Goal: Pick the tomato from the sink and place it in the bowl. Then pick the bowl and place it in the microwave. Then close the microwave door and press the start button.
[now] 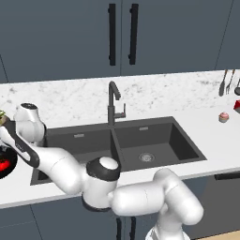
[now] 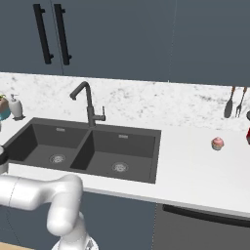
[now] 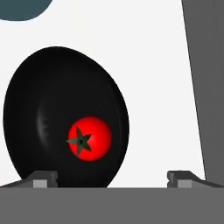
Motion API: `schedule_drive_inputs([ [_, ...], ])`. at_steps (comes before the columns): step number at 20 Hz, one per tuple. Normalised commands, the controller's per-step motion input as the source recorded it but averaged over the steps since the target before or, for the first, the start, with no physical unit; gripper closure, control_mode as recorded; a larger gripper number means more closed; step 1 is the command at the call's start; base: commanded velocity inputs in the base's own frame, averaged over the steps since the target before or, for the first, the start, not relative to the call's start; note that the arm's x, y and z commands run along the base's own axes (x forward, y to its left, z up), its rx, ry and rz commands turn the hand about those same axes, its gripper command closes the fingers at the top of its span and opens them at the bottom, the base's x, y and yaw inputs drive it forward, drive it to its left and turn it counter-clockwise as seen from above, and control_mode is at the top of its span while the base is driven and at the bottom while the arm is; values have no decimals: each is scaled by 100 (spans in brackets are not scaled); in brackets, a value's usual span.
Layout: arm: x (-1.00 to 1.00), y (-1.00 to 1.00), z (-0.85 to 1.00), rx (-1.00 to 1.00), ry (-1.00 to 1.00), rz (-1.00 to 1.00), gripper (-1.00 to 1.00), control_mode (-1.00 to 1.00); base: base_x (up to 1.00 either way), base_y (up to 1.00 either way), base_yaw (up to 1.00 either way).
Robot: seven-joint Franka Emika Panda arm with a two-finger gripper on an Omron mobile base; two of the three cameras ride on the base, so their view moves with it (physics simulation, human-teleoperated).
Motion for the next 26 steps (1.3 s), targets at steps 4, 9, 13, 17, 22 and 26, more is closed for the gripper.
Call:
schedule_drive_inputs([
  [4,-9,-6,-33,0,-1,6,-100,-100,0,0,0],
  [9,-26,-16,-51,0,-6,3,-100,-100,0,0,0],
  [13,-29,-10,-42,1,-9,0,-100,-100,0,0,0],
  [17,-4,-3,-19,2,-7,0,-100,-100,0,0,0],
  [22,23,0,-8,3,-3,0,-100,-100,0,0,0],
  [26,32,5,-17,1,0,0,-100,-100,0,0,0],
])
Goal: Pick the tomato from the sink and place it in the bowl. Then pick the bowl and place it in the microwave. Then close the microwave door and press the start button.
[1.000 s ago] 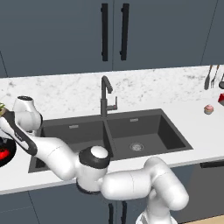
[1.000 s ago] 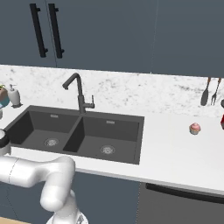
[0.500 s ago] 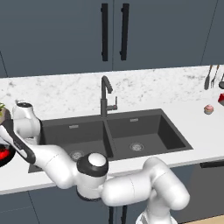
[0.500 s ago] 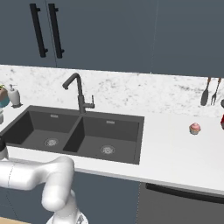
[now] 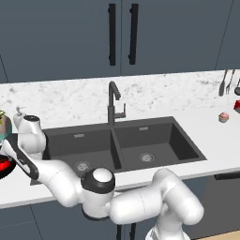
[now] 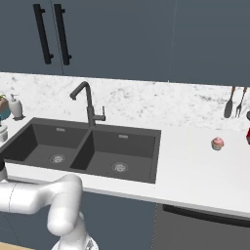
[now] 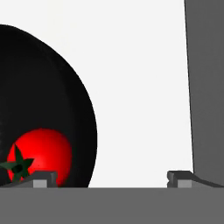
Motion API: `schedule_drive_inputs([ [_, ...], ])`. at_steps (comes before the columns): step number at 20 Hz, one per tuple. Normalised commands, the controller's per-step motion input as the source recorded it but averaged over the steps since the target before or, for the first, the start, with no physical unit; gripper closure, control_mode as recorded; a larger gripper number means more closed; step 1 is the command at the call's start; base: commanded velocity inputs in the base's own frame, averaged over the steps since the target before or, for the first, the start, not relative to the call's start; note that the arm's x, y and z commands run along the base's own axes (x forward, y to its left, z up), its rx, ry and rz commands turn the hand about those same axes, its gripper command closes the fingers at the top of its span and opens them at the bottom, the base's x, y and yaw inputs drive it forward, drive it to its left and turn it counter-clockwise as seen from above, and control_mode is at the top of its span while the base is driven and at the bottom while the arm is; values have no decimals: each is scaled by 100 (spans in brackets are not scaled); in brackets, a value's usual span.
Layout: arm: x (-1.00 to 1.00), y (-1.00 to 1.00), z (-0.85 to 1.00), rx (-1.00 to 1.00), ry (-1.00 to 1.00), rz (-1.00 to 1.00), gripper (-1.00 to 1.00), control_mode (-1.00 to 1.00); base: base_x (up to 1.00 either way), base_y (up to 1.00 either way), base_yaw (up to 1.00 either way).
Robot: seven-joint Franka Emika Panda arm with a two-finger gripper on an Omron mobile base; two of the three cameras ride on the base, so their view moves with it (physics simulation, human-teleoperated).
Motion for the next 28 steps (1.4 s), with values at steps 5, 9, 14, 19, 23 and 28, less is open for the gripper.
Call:
schedule_drive_inputs([
  [5,38,18,-11,0,0,0,-100,-100,0,0,0],
  [9,45,34,0,0,3,0,-100,-100,0,0,0],
  [14,33,29,-1,0,3,0,-100,-100,0,0,0],
  [19,22,30,-26,0,5,0,100,-100,0,0,0],
  [23,-3,13,-53,0,1,0,100,-100,0,0,0],
  [28,-69,-42,-26,12,-3,-9,100,-100,0,0,0],
])
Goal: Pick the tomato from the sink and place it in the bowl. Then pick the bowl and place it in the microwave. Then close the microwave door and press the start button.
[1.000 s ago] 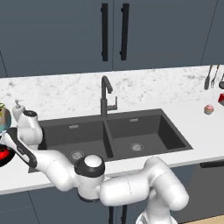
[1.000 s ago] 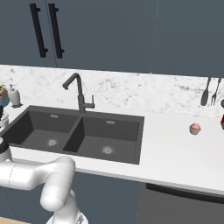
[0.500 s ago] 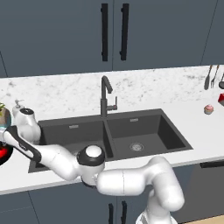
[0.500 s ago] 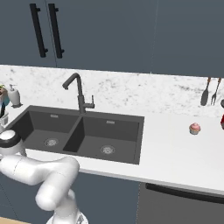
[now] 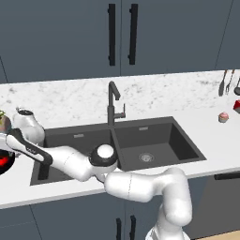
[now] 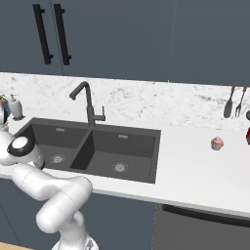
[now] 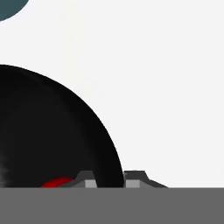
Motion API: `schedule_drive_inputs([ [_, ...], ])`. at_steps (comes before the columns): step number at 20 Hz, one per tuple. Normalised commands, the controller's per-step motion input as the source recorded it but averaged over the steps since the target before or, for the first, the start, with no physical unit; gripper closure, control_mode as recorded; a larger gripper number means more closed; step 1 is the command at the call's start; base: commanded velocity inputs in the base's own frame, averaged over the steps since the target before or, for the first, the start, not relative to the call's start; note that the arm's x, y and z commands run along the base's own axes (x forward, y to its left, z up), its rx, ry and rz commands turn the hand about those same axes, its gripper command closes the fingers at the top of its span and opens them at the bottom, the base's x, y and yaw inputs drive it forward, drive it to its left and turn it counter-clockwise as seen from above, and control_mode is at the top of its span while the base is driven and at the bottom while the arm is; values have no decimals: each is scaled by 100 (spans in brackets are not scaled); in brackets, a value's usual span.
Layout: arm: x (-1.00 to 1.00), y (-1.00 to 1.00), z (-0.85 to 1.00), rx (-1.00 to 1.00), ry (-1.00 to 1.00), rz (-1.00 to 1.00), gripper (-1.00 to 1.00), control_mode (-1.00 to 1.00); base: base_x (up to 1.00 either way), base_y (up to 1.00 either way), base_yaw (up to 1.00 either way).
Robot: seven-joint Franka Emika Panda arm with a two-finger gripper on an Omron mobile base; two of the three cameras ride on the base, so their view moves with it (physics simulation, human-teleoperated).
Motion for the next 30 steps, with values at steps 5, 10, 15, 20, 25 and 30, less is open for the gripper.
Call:
schedule_drive_inputs([
  [5,-96,-80,0,23,-1,-42,100,-100,0,0,0],
  [10,-61,-52,-12,13,0,-66,100,-100,0,0,0],
  [15,-63,-46,-19,7,0,-68,100,-100,0,0,0],
  [20,-68,-58,8,0,0,-51,100,-100,0,0,0],
  [25,-66,-51,44,-2,-12,-27,100,-100,0,0,0],
  [30,-78,-44,78,-6,-21,-8,100,-100,0,0,0],
])
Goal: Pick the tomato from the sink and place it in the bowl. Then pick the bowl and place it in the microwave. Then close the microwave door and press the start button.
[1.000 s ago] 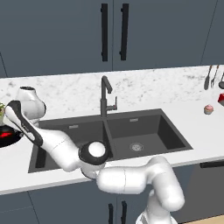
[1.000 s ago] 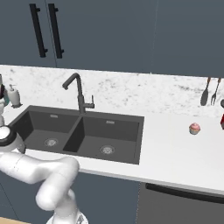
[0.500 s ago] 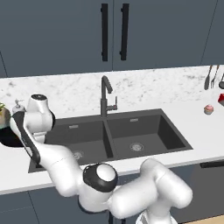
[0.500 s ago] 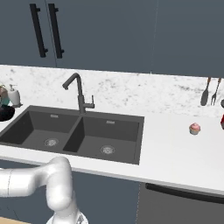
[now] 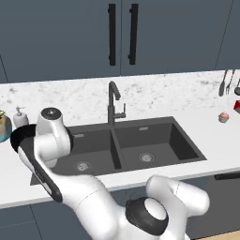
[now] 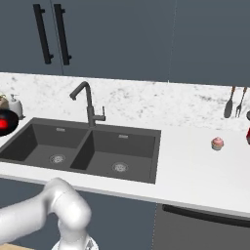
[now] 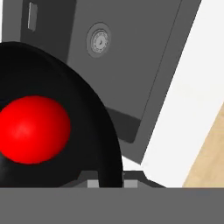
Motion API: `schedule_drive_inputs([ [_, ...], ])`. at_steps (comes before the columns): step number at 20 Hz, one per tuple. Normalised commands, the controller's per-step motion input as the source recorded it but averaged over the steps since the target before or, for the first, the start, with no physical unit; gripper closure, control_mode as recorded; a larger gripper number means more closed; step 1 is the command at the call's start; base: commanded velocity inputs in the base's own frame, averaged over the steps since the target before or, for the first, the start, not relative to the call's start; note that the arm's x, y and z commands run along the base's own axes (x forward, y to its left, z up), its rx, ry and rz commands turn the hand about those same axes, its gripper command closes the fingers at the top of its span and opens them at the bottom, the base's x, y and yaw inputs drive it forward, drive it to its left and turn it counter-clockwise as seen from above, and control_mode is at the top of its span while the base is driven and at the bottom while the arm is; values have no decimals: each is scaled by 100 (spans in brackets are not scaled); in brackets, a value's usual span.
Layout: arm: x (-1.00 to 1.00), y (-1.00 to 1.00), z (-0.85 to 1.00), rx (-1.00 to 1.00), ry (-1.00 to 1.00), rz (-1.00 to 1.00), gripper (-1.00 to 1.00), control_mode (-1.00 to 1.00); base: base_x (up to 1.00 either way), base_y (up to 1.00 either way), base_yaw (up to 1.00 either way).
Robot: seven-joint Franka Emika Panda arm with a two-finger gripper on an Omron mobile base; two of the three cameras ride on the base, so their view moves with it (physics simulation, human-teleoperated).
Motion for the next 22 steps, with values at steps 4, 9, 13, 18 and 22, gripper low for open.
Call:
schedule_drive_inputs([
  [4,-82,-44,87,-3,-16,-5,100,-100,0,0,0],
  [9,-73,-54,77,0,-4,-10,100,-100,0,0,0],
  [13,-58,-72,76,0,0,-19,100,-100,0,0,0],
  [18,-49,-72,63,0,0,-25,100,-100,0,0,0],
  [22,-47,-70,41,-1,0,-27,100,-100,0,0,0],
])
